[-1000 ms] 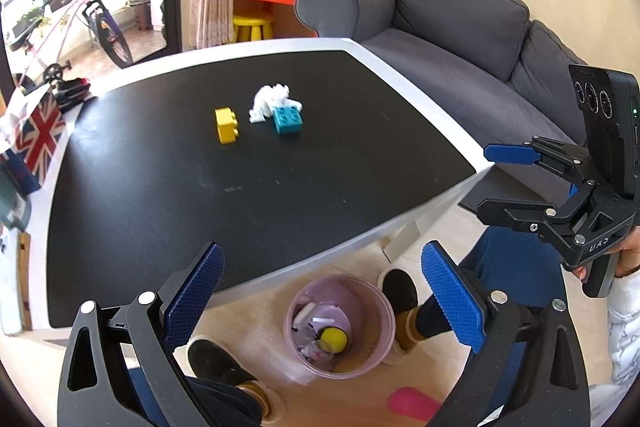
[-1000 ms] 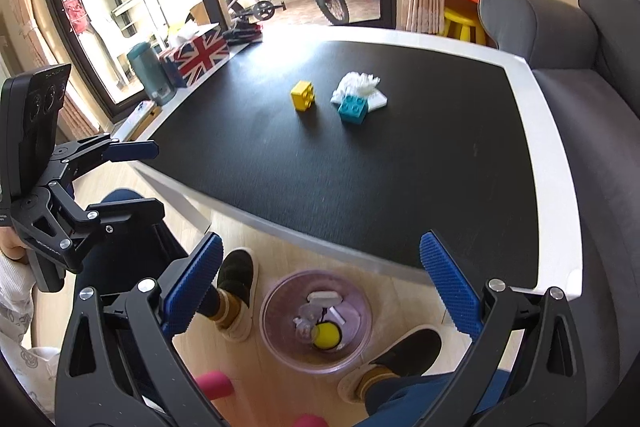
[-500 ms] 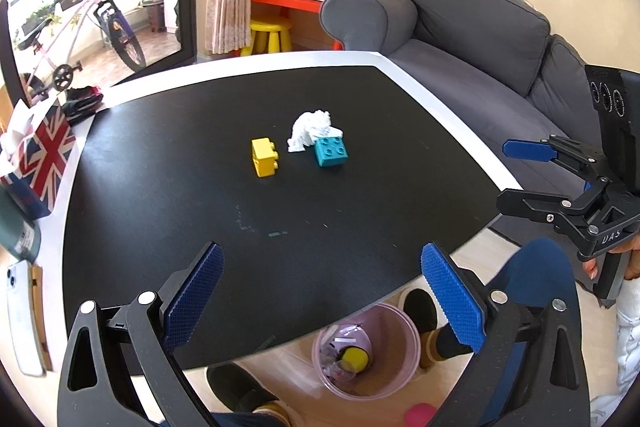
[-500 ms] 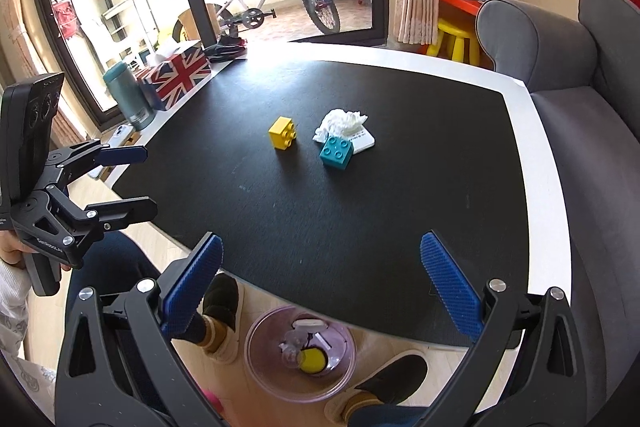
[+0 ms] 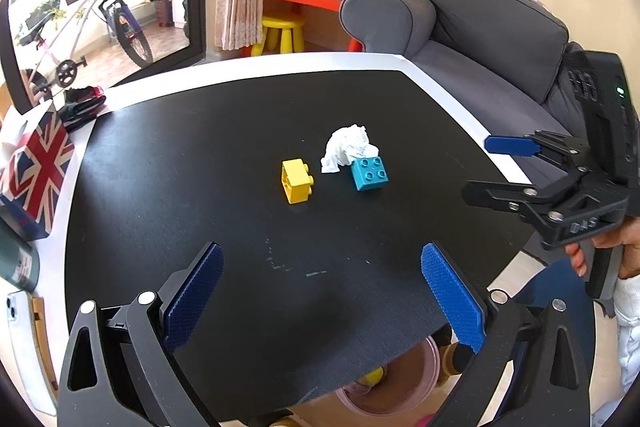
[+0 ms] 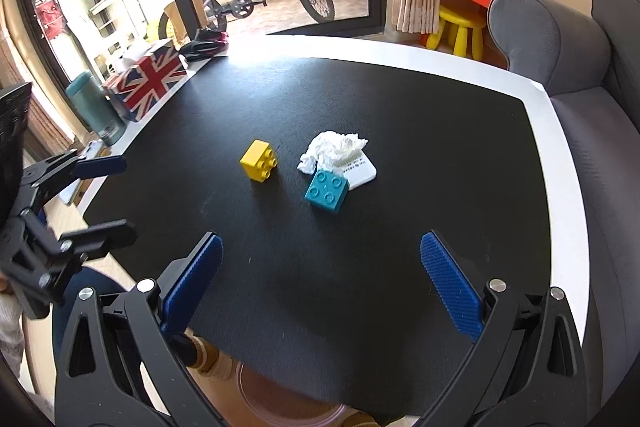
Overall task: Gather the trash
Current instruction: 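Reach the right gripper to the teal Lego brick and grasp it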
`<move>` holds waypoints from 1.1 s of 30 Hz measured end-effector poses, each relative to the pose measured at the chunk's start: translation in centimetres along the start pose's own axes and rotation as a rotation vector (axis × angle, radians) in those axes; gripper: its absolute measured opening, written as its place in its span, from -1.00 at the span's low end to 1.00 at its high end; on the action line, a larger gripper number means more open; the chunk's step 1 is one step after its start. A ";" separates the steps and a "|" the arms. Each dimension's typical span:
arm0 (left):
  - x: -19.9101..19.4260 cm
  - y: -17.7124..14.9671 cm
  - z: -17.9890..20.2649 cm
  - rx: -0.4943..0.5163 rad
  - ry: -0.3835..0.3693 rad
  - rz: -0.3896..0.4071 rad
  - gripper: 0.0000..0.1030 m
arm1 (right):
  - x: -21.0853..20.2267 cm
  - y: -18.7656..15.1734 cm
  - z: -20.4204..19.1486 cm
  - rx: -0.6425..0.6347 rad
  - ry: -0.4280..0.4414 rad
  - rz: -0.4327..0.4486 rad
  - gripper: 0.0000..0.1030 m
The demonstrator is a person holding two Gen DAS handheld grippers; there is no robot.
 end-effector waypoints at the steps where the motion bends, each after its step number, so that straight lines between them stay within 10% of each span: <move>1: 0.1 0.1 -0.2 -0.003 -0.001 -0.001 0.85 | 0.5 0.4 0.0 0.004 -0.004 -0.006 0.90; 20: 2.8 0.8 -2.6 -0.045 -0.031 -0.026 0.85 | 8.7 4.7 0.4 0.092 -0.021 -0.123 0.89; 33: 3.6 0.5 -2.9 -0.060 -0.043 -0.035 0.85 | 10.9 4.8 0.4 0.098 -0.019 -0.163 -0.12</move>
Point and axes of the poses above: each gripper's, at about its wrist camera, not at the fingertips, and x roughly the way its jaws point, z to its right, y to its top, the point moved 2 cm from there along x, roughly the way its jaws point, and after that the axes turned 12 degrees about -z, right-handed, at the moved point
